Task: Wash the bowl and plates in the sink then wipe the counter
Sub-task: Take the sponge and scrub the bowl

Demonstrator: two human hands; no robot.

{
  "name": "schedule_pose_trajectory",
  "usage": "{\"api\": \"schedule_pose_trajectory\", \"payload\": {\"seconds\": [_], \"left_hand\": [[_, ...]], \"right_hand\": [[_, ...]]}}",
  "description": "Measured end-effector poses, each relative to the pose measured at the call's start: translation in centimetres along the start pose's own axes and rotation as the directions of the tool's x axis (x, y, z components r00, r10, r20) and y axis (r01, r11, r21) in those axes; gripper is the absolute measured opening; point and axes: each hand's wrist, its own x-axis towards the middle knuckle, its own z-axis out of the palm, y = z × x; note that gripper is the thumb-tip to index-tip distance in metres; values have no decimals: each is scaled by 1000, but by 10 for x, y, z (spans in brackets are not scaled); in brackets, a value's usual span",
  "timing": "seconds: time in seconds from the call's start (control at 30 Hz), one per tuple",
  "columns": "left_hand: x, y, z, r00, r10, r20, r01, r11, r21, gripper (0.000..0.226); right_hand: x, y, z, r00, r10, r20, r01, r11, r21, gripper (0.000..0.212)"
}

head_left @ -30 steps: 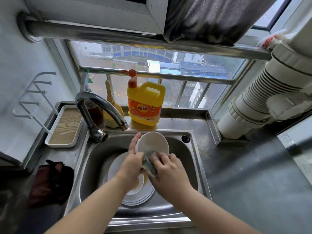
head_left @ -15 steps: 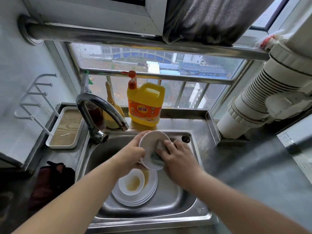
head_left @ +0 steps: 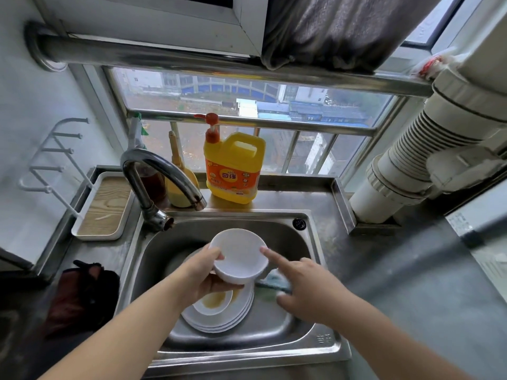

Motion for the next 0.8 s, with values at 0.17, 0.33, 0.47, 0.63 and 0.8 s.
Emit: {"api": "schedule_pose_trajectory", "payload": {"seconds": [0.17, 0.33, 0.47, 0.63, 0.8], "left_hand": [[-11, -2, -4, 994, 81, 74, -97, 966, 241, 30], [-3, -14, -27, 729, 629, 271, -542, 288, 790, 68], [6, -26, -31, 370, 614, 697, -598, -416, 684, 37], [15, -23, -21, 468, 665, 583, -715, -103, 692, 19], [-4, -15, -13, 787, 558, 264, -617, 703, 353, 19]], "right_hand": [[10, -10, 17, 987, -89, -132, 89, 996, -4, 44], [13, -8, 11, 989, -11, -149, 25, 996, 91, 29], [18, 0, 7, 990, 20, -138, 7, 981, 191, 24], [17, 5, 2, 995, 33, -90, -4, 954, 301, 30], [7, 24, -9, 946, 226, -234, -13, 746, 666, 50]]}}
